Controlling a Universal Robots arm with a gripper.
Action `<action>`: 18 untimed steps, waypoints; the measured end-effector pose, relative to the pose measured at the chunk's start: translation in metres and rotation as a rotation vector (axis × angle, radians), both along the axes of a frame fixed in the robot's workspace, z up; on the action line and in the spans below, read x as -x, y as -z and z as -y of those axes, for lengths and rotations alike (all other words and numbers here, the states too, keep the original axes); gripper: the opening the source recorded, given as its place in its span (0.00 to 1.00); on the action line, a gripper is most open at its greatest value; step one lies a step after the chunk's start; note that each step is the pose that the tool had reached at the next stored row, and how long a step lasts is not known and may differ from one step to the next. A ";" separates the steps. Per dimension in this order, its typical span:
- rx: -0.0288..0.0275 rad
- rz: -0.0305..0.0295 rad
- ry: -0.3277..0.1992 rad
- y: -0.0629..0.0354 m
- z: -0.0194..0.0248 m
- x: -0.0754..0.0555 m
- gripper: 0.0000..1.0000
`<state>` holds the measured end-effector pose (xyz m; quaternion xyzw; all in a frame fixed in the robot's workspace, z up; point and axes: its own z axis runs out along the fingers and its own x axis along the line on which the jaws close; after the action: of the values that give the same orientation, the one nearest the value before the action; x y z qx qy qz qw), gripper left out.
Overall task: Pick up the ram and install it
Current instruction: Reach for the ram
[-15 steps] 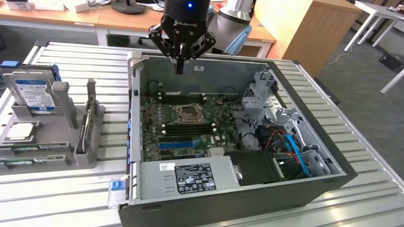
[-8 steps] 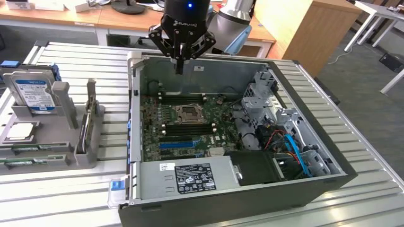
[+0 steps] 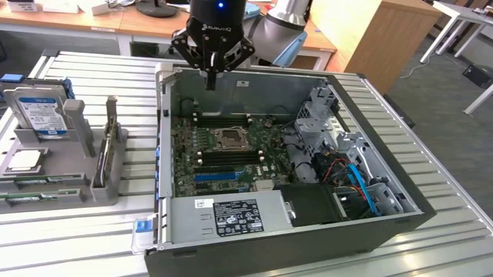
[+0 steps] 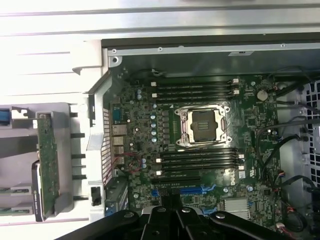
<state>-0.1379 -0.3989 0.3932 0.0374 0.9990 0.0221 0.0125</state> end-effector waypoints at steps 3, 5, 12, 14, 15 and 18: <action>-0.0001 0.0000 0.000 0.0001 0.0000 0.007 0.11; 0.0000 0.0000 0.000 0.0001 0.0000 0.012 0.11; 0.0000 0.0000 0.000 0.0001 0.0000 0.030 0.11; 0.0000 0.0000 0.000 0.0001 0.0000 0.034 0.11; 0.0000 0.0000 0.000 0.0001 0.0000 0.036 0.11; 0.0000 0.0000 0.000 0.0001 0.0000 0.041 0.11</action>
<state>-0.1794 -0.3988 0.3931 0.0374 0.9990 0.0221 0.0125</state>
